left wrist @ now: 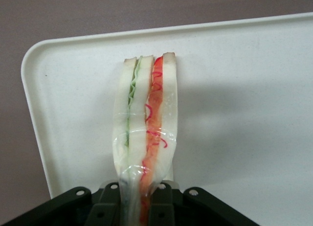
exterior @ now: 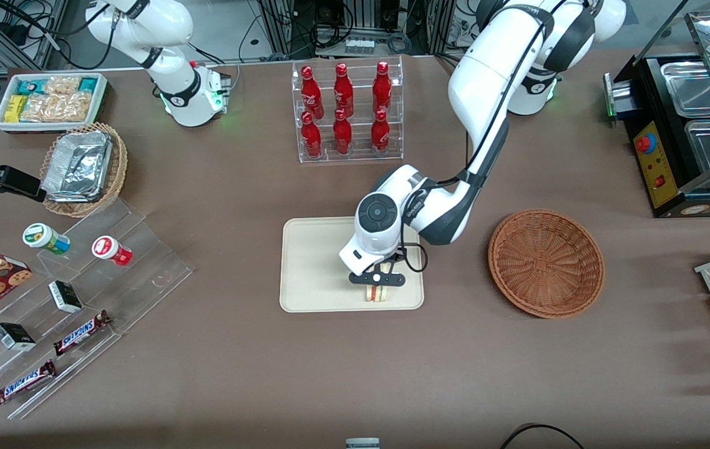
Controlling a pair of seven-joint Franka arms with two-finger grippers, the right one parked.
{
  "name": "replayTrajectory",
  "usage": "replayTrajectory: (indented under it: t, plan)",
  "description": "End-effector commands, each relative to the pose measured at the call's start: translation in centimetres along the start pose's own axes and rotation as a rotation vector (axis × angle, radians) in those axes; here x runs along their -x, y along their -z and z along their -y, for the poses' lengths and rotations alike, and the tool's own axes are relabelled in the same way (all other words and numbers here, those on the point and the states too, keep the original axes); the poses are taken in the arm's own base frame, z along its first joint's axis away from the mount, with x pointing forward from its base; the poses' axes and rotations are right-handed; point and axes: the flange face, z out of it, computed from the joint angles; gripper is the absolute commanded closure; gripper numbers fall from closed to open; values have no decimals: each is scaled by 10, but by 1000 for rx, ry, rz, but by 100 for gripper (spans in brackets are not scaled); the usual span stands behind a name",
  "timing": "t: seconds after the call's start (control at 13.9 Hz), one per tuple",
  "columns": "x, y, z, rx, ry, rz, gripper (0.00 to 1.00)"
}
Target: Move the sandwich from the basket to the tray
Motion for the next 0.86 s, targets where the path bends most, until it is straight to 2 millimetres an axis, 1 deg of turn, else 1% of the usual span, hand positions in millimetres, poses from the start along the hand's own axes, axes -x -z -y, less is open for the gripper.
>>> replayTrajectory:
  t: [0.0, 0.07, 0.29, 0.43, 0.65, 0.79]
  plan:
    - [-3, 2, -7, -9, -9, -20, 43]
    - [-2, 2, -7, -12, -17, -23, 0]
    - [-4, 6, -5, -18, -23, -35, 0]
    - [-6, 12, -4, -13, -18, -42, 0]
    - [-10, 33, -1, 2, -2, -54, 0]
    - [-13, 51, 5, 10, 9, -62, 0]
